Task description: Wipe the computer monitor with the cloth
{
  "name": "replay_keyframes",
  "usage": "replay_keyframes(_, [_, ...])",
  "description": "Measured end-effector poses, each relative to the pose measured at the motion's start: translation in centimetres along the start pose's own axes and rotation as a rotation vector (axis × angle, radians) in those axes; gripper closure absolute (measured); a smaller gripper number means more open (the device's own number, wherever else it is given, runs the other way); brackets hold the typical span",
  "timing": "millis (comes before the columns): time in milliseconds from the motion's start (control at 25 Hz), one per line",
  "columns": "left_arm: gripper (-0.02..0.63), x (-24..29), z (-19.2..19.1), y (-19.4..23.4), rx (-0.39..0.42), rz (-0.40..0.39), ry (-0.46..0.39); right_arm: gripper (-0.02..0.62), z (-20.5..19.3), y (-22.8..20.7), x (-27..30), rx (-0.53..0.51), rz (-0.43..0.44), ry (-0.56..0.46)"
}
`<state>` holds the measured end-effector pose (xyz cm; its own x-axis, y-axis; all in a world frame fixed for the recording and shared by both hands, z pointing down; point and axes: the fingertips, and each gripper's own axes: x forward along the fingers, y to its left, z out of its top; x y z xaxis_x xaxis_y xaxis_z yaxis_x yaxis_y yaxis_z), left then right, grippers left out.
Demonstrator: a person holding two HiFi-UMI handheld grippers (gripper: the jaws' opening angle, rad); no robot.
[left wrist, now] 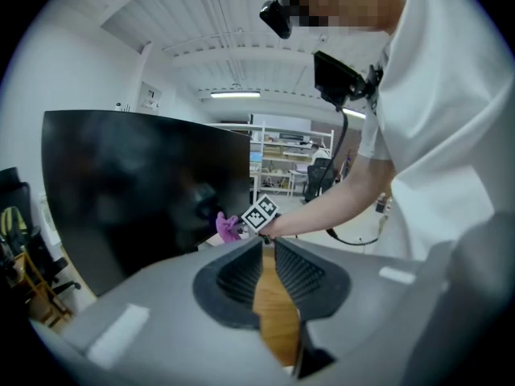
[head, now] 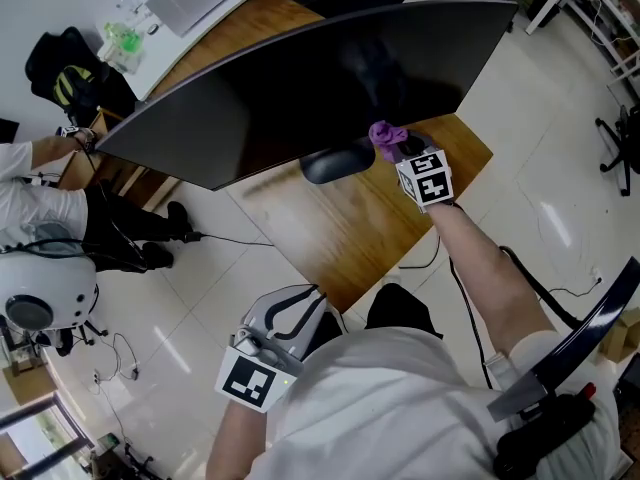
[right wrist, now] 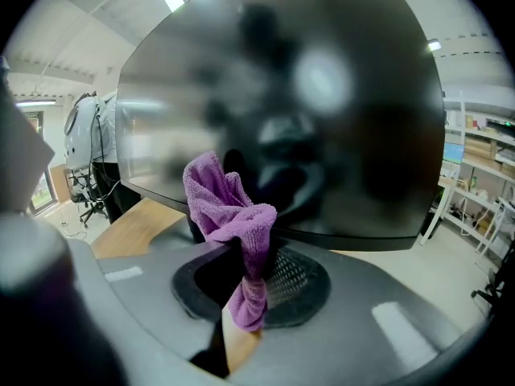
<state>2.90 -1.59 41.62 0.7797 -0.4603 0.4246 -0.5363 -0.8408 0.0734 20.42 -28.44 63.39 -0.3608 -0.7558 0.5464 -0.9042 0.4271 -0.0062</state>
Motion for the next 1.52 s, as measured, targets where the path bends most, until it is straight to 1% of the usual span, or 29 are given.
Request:
replay_keyframes(200, [0.535,2.4,0.8,-0.7,-0.004,-0.025,0.009,0.546,-0.5,-3.7,-1.1,0.017,-0.033,-0.005])
replay_keyframes(520, [0.535,6.2,2.0,-2.2,0.021,-0.071,0.025,0.547,-2.2,-9.0,-2.3,0.044,-0.078,-0.002])
replay_keyframes(920, [0.536,8.9,3.5,-3.5,0.038,-0.094,0.031,0.547,-3.5,-14.9,-4.2,0.087,-0.142,0.005])
replay_keyframes(1280, [0.537,9.1,4.4,-3.9,0.059,-0.077,0.014,0.546,-2.2,-17.0,-5.8,0.108,-0.168,-0.017])
replay_keyframes(1520, [0.535,8.5,4.9,-3.3,0.064,-0.07,-0.015,0.546,1.1,-17.7,-7.2,0.1,-0.181,-0.066])
